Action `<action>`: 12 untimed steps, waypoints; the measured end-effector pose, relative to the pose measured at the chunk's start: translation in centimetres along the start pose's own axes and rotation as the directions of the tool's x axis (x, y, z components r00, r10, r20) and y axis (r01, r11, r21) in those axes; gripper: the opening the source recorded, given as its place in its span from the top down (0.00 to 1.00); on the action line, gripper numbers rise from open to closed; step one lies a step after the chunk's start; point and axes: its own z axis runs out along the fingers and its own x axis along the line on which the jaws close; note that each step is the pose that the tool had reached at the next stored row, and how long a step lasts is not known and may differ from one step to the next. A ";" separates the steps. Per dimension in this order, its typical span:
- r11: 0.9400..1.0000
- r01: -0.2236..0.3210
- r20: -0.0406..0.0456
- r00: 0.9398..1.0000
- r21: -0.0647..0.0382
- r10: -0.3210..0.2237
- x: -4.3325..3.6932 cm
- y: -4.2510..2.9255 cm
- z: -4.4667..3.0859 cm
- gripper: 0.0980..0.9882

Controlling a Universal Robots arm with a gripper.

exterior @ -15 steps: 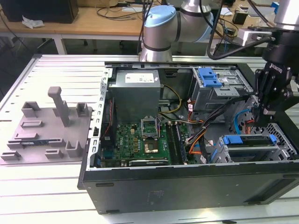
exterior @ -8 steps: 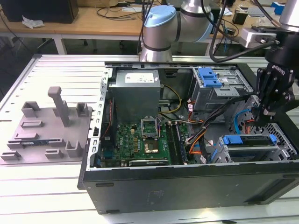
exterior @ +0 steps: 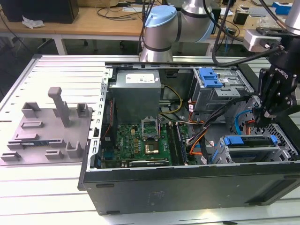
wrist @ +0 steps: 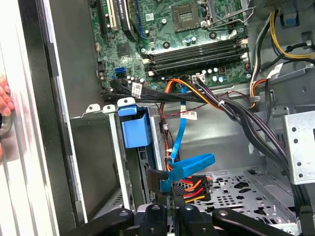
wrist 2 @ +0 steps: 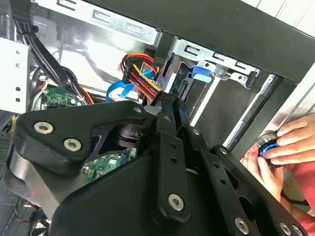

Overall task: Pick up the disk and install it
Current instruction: 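Insert the disk into the insertion slot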

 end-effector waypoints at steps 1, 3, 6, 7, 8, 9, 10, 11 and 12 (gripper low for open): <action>1.000 0.001 0.004 1.000 0.000 -0.001 0.10 0.00 0.01 0.93; 1.000 0.004 0.013 1.000 -0.002 -0.004 0.27 -0.02 0.03 0.93; 1.000 0.007 0.027 1.000 -0.003 -0.007 0.64 -0.06 0.06 0.93; 1.000 0.008 0.030 1.000 -0.004 -0.008 0.77 -0.08 0.08 0.93; 1.000 0.009 0.032 0.999 -0.004 -0.009 0.90 -0.10 0.10 0.93; 1.000 0.010 0.036 0.999 -0.004 -0.010 1.21 -0.15 0.14 0.93; 1.000 0.012 0.039 0.999 -0.004 -0.012 1.48 -0.19 0.18 0.93; 1.000 0.014 0.044 0.999 -0.005 -0.014 1.63 -0.22 0.20 0.93; 1.000 0.016 0.048 0.999 -0.005 -0.016 1.67 -0.23 0.20 0.93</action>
